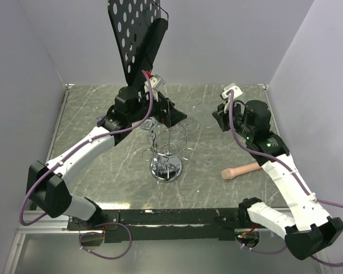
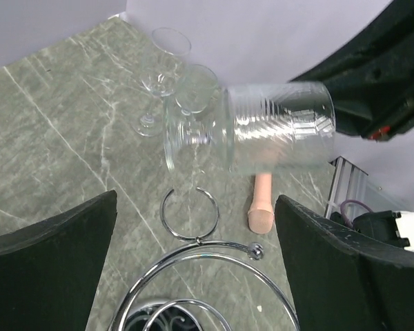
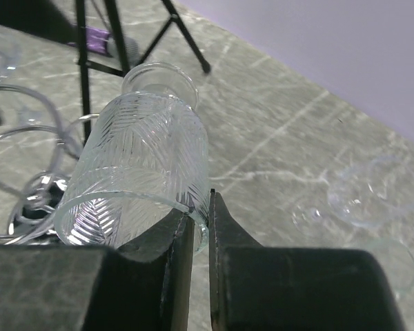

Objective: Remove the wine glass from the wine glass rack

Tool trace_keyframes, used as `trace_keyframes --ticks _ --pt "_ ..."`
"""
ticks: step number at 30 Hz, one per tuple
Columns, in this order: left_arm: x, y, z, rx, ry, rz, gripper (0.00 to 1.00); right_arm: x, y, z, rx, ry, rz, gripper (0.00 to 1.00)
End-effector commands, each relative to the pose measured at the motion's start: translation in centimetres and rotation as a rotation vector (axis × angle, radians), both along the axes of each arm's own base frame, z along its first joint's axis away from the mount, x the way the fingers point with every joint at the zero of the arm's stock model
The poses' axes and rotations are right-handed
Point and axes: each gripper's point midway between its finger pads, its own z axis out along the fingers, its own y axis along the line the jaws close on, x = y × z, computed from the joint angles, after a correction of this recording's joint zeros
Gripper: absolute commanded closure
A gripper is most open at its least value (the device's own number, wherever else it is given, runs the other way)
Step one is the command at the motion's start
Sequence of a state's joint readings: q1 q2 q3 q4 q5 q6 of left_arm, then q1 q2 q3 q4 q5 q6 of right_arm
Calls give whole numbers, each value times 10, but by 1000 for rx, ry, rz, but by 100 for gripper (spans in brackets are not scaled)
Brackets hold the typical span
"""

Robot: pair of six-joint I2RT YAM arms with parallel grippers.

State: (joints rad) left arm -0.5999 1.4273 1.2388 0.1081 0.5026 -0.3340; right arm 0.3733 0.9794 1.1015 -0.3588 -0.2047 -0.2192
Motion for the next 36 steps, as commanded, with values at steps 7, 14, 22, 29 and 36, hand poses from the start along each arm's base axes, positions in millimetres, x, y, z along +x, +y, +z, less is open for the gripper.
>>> trace_keyframes --ticks 7,14,22,29,36 --pt "-18 2 19 -19 -76 -65 0 18 -42 19 -44 -20 -173 100" --pt "-23 -1 25 -23 -113 -107 0 27 -73 -34 -189 179 -219 100" --pt "-27 -4 28 1 -166 -149 0 4 -98 -100 -399 505 -103 100" --pt "-27 -3 22 16 -166 -147 0 3 -145 -129 -517 644 -184 100" --pt "-32 -5 21 26 -177 -162 0 18 -187 -141 -613 663 -257 100"
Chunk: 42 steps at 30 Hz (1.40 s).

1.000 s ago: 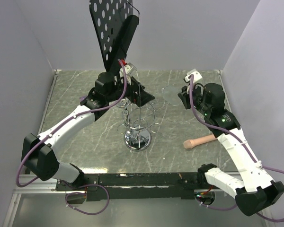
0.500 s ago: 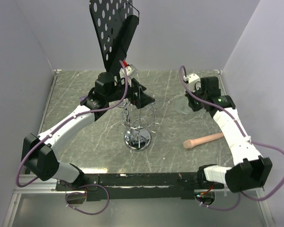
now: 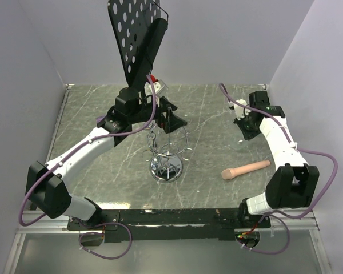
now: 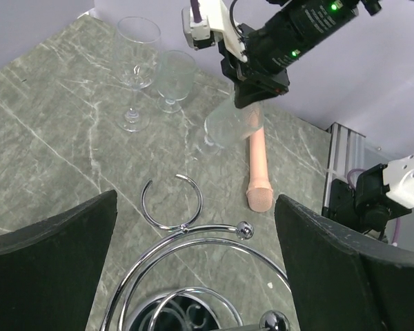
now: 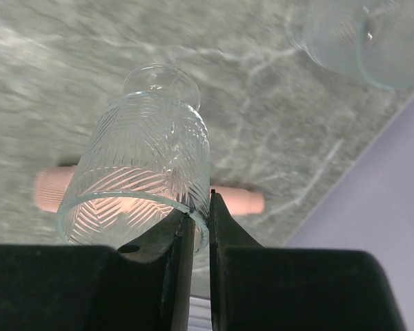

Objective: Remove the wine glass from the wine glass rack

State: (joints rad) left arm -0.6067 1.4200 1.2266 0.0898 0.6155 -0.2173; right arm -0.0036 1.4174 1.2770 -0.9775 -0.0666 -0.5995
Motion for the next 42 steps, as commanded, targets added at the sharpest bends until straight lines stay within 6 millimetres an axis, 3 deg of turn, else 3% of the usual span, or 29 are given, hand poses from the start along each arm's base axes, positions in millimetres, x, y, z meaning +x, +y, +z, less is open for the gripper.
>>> trace_keyframes --ticks 1,7,15,27,42 --pt "-14 1 29 -29 -96 -39 0 24 -28 18 -98 -62 9 100" --pt "-18 0 27 -3 -123 -56 0 42 -53 12 -186 -20 14 100" --pt "-20 -1 27 17 -156 -66 0 62 -58 11 -167 -3 2 100" --pt "-15 -2 30 26 -184 -59 0 44 -53 -15 -134 97 -5 100" --pt "-9 -7 32 23 -179 -61 0 44 -50 -32 -89 135 -48 100"
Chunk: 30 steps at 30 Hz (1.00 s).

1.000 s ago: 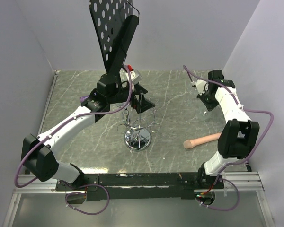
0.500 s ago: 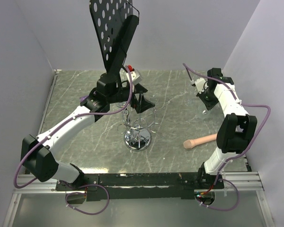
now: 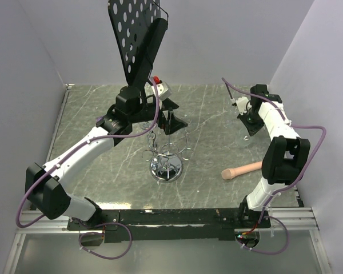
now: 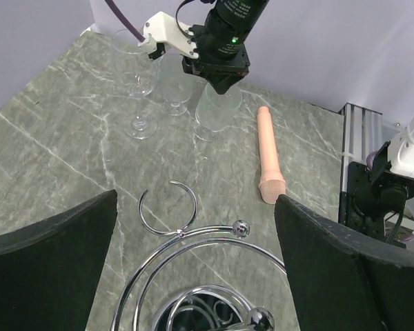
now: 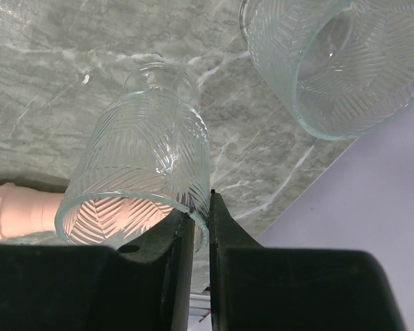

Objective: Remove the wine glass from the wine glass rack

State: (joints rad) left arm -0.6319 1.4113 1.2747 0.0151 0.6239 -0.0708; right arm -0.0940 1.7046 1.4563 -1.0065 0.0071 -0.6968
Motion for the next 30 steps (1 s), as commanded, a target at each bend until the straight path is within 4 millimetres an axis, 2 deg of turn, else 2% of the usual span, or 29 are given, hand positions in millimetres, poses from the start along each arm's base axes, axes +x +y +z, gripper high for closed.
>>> trace_keyframes --ticks 1,6,9,13,18,20,23,27,30 --pt "-1 -4 23 -36 -54 -18 0 5 -2 -1 7 -9 -26 100" --pt "3 -9 24 -38 -47 -25 0 5 -2 -6 14 -3 -46 100" --pt "4 -10 27 -40 -57 -22 0 4 -1 -8 17 4 -55 91" --pt "5 -11 29 -41 -64 -21 0 4 -2 -9 17 0 -57 87" --pt "5 -13 31 -32 -75 -28 0 2 3 -10 46 11 -61 87" --pt "5 -13 32 -32 -78 -27 0 1 4 -9 51 12 -63 90" --pt "3 -12 32 -33 -80 -29 0 1 6 4 67 -29 -66 99" --pt "2 -12 27 -29 -73 -28 0 4 13 31 97 -131 -60 100" --pt "0 -13 27 -36 -67 -35 0 3 17 43 119 -159 -61 100"
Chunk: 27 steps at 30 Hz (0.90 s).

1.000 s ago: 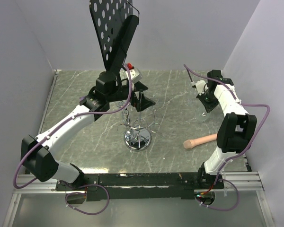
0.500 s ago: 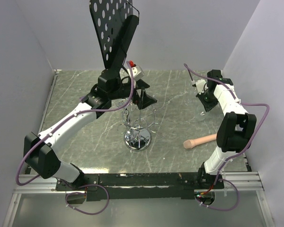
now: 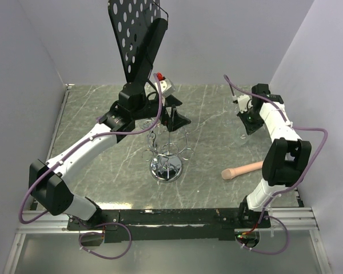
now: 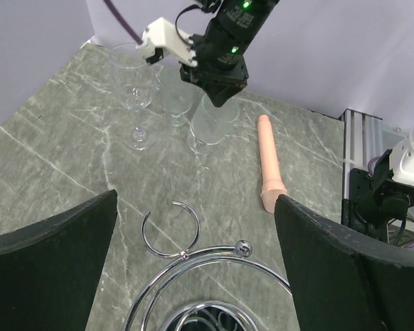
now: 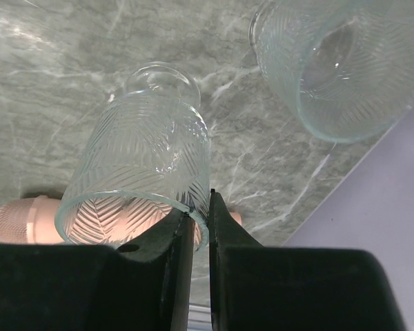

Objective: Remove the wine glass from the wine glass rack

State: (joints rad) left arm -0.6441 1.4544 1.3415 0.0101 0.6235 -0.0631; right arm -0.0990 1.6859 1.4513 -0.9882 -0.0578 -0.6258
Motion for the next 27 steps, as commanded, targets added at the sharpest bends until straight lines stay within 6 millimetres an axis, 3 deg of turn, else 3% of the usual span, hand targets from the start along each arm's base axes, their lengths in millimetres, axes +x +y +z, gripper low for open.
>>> trace_keyframes --ticks 1,4,9,20,27 --pt "-7 -3 16 -28 -46 -26 0 -2 6 41 39 -122 -12 100" --pt "-7 -3 16 -28 -48 -25 0 -11 8 38 44 -107 -7 100" --pt "-7 -2 14 -26 -47 -23 0 -25 6 17 28 -47 -11 100" --pt "-8 -2 13 -16 -48 -24 0 -14 -5 8 -16 -38 -47 99" --pt "-8 -2 13 -11 -53 -21 0 -18 -7 -4 -23 4 -44 97"
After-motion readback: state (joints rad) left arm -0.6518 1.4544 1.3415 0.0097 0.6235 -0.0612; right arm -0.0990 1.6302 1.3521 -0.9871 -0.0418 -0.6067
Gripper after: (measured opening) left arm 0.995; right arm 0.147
